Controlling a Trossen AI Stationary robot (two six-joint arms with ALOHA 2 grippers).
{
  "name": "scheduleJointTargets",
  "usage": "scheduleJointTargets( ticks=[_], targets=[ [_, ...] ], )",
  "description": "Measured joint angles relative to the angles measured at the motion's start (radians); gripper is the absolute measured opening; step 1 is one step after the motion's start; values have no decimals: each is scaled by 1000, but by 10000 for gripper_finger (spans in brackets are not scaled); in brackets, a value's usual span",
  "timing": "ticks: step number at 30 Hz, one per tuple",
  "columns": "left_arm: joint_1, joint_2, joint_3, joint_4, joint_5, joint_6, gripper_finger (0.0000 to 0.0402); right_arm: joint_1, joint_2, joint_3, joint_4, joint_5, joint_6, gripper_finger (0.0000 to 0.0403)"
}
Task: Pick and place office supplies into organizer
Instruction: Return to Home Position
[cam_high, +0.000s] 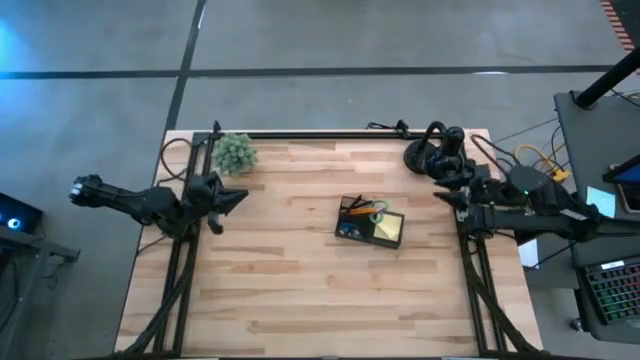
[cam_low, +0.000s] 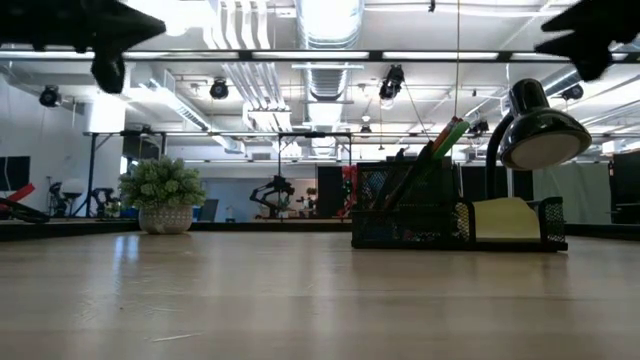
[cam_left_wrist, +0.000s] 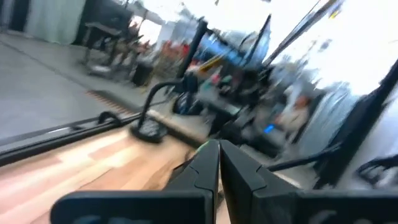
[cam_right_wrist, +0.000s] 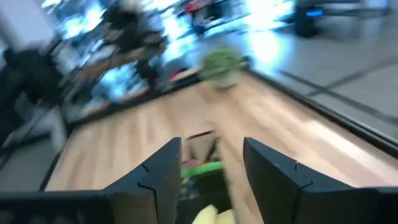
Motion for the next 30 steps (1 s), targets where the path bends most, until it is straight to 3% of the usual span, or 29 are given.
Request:
scheduleJointTargets(
  ticks=[3, 5, 8, 13, 15, 19, 21, 24, 27, 30],
  targets=[
    [-1, -110, -74, 31, 16, -94, 0, 0, -93, -12, -26, 105, 185, 160],
    [0, -175, -103, 61, 7, -193, 0, 0, -124, -37, 50, 33, 147, 158],
    [0, -246, -146, 102, 1, -198, 0, 1, -100, -77, 218, -74, 30, 154],
    [0, -186, -213, 414, 126, 173, 0, 1, 11, -174, 421, -167, 41, 146],
    [6, -122, -258, 518, 104, 237, 0, -8, 56, -212, 488, -186, 46, 144],
    [39, -74, -270, 419, 56, 121, 0, -87, 109, -251, 607, -212, 27, 144],
    [62, -47, -270, 391, 85, 60, 0, -161, 121, -253, 611, -270, 16, 146],
    [100, -24, -270, 431, 103, 118, 0, -290, 122, -222, 543, -402, 8, 148],
    [118, -79, -271, 427, 132, 162, 0, -408, 118, -195, 435, -522, 7, 146],
    [116, -173, -270, 286, 149, 100, 0, -468, 91, -209, 441, -636, 9, 143]
  ],
)
